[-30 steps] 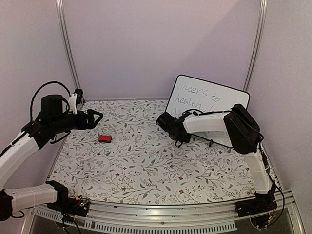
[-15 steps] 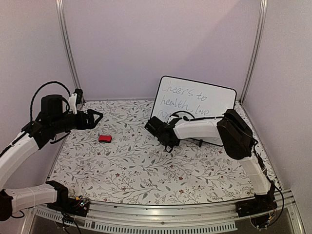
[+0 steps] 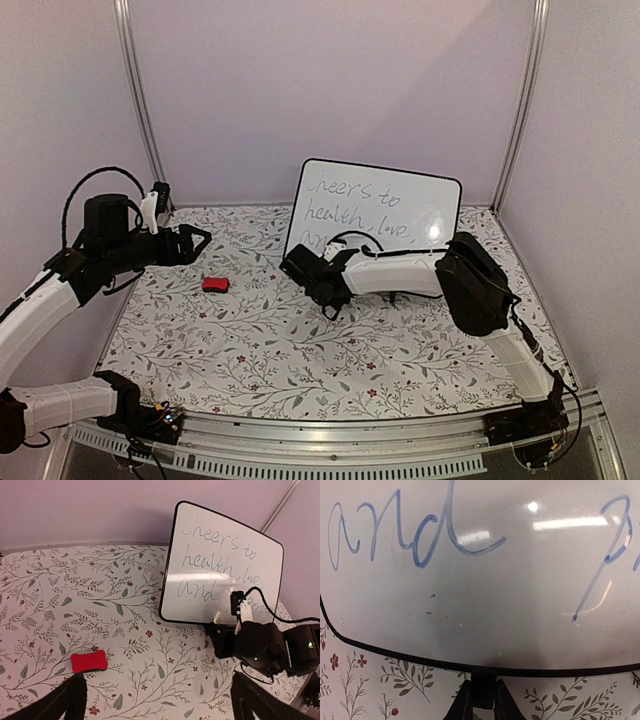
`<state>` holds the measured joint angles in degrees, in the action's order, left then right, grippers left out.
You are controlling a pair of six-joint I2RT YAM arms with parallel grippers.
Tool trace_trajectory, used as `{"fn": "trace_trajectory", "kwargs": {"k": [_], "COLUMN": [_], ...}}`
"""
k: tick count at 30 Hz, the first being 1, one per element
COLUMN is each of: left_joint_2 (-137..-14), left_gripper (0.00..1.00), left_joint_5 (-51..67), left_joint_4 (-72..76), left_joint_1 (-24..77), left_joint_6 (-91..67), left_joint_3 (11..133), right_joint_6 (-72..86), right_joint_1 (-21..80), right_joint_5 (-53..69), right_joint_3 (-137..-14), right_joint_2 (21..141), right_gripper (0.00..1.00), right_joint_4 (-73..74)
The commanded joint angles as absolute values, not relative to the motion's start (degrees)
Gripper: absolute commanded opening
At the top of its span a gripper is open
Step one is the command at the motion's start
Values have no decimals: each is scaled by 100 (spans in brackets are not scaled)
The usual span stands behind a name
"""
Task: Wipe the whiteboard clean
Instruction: Move the whiteboard to the center of the board.
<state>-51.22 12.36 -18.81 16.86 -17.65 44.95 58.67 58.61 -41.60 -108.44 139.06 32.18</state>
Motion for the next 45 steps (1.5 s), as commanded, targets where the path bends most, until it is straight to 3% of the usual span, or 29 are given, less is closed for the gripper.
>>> {"fn": "trace_trajectory", "kwargs": {"k": [1,15,21,34,40,45], "left_joint_2": [-5045,-5044,-5053,-5169,-5360,-5677], "left_gripper": [100,100,100,100,100,100], "left_joint_5": [1182,1143,1139,1173,759,-158], "left_joint_4": [-1837,-1837,-1844,-1839,-1948,-2166], "left_joint_1": [1740,1742,1738,1803,2298,3464], "left_joint_6": [-1740,-1748,-1741,-1711,-1708,-1973], "left_joint_3": [4523,4523,4517,4510,4686,5101], "right_joint_6": [5757,5721,5697,5056,4562,4179], "right_joint_1": [5959,5980,6142,6687,6688,6688], "right_joint_5": [-3804,-3750,-3732,-4229,-3979,-3972], "right_joint_3": [-10974,-10924,-10569,-8538,-7049,-6094], "right_joint_2": [14048,13971,13684,11656,10068,8789], "right_gripper": [16,41,64,97,99,99], "right_joint_4": [3017,3129,3095,2513,2131,1978]}}
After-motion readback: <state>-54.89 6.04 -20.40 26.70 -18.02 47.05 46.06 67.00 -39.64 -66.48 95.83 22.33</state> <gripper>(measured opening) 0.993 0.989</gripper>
